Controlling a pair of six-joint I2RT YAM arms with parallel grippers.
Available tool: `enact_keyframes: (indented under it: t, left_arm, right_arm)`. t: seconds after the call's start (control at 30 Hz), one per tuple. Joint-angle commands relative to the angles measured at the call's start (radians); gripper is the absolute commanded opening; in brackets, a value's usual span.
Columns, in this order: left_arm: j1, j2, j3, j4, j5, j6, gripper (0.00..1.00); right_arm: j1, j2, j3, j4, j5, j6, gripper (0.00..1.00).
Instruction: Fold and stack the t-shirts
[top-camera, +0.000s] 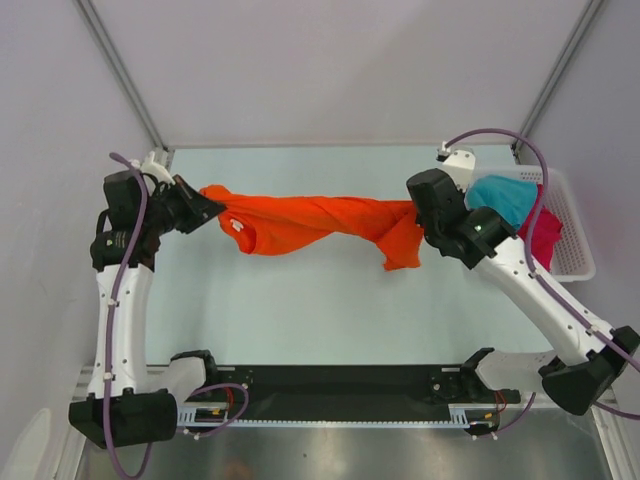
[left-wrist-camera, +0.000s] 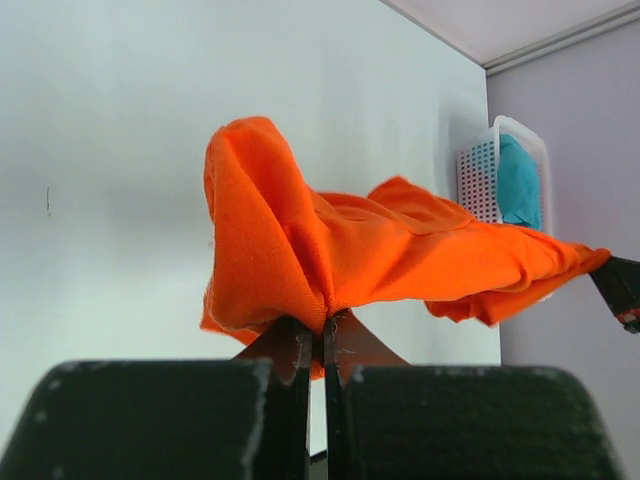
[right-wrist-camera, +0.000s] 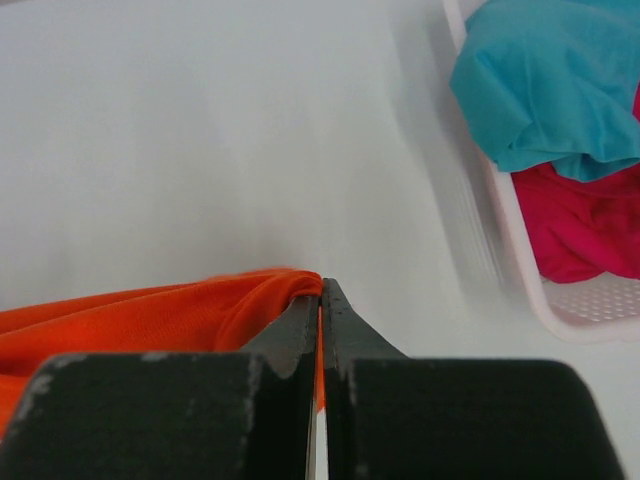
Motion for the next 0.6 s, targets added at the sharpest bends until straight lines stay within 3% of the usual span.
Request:
enact_keyframes:
  t: [0.0,0.17,0.4,0.57]
  left_arm:
    - [0.030,-0.011,-0.033,0.040,-0.004,0.031,0.01]
    - [0.030,0.011,-0.091,0.062,0.035,0.048,0.01]
    - [0.032,0.018,-0.142,0.076,0.061,0.075,0.01]
    - [0.032,0.012,-0.208,0.079,0.063,0.100,0.03]
  right_arm:
    - [-0.023,0.067,-0.025,0.031,-0.017,0.021,0.00]
    - [-0.018,0.119,-0.057,0.059,-0.059,0.039,0.00]
    - [-0.011,0.167,-0.056,0.070,-0.118,0.032,0.29]
    - [0.000,0.186,-0.056,0.079,-0.140,0.032,0.39]
